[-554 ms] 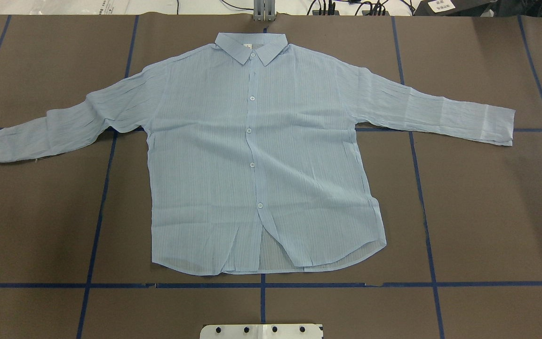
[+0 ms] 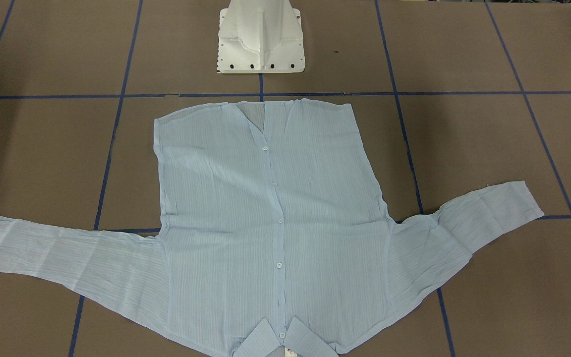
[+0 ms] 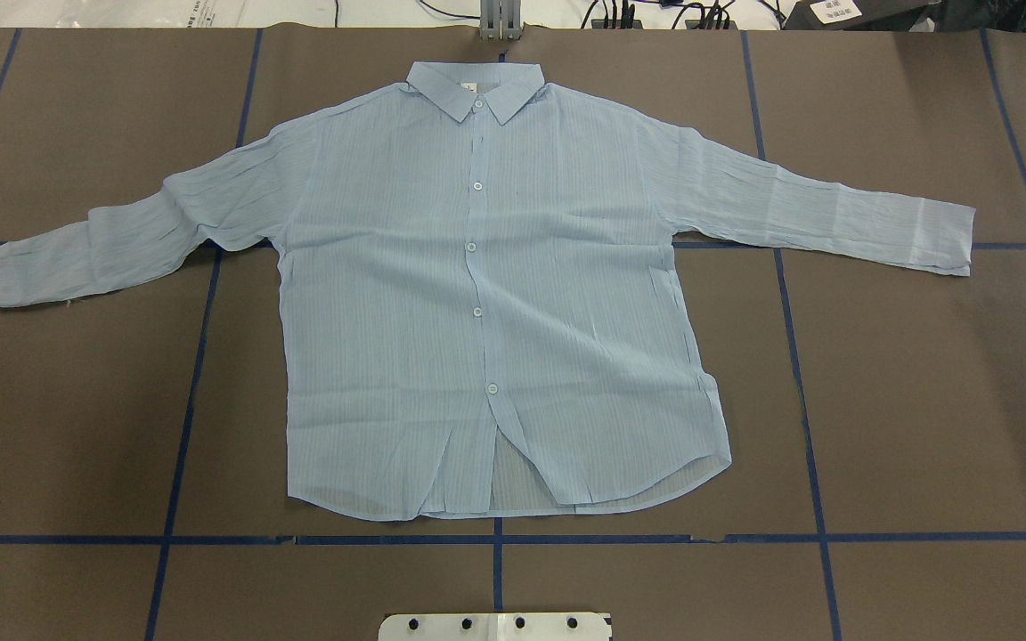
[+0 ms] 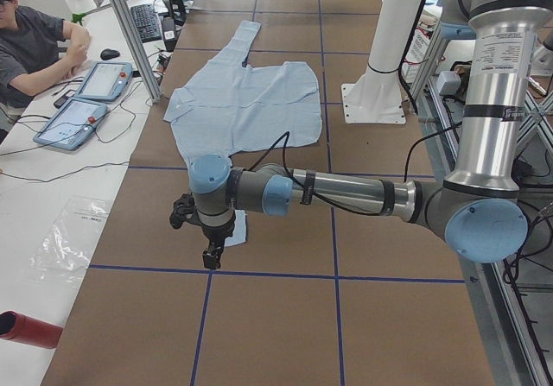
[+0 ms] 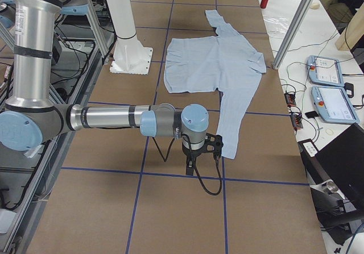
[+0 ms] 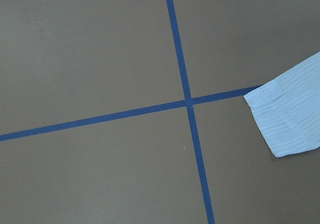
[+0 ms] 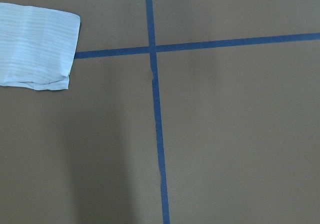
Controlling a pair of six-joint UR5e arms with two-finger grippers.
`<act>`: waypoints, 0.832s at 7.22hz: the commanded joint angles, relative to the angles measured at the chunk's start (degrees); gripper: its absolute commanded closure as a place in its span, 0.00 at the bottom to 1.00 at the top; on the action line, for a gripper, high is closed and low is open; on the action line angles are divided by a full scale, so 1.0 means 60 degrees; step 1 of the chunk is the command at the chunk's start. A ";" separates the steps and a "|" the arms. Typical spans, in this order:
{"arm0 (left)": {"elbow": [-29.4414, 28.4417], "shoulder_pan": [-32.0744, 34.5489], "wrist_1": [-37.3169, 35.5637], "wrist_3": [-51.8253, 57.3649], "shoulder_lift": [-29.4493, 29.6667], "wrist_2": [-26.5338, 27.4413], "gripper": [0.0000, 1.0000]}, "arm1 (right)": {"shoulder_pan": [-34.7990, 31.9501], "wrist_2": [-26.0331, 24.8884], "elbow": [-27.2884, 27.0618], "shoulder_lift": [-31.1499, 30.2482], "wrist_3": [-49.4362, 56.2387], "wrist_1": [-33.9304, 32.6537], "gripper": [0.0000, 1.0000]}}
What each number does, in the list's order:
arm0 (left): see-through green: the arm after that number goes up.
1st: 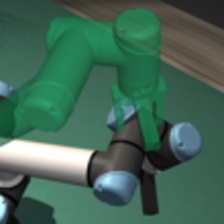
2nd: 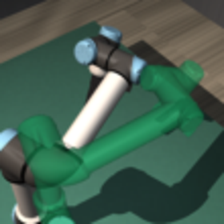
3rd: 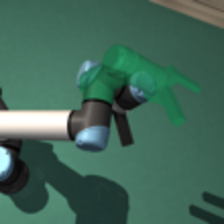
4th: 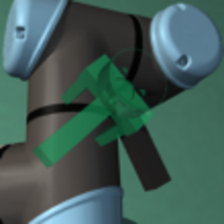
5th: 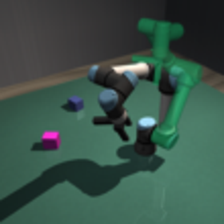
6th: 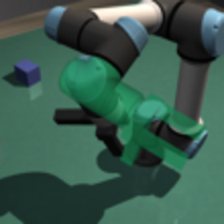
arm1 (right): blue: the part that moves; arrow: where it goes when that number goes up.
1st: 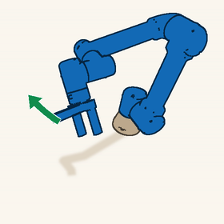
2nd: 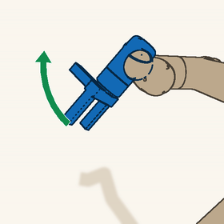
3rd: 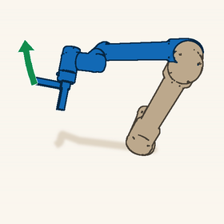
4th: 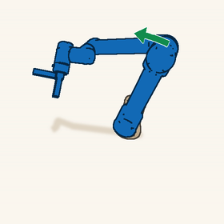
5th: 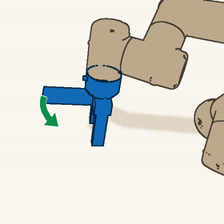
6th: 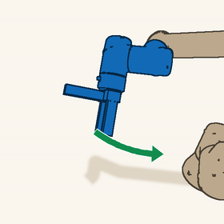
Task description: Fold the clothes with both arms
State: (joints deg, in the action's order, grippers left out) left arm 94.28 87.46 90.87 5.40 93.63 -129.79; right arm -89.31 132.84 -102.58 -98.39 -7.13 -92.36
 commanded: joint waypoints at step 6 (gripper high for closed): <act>-0.0033 -0.0676 0.2674 -0.0519 0.0874 -0.0589 0.00 | 0.0730 0.1094 0.1723 0.1016 -0.0130 0.2755 0.00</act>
State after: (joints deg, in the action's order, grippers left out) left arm 97.31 83.94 100.99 3.13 98.36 -132.83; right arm -87.40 139.24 -97.07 -93.05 -7.78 -84.02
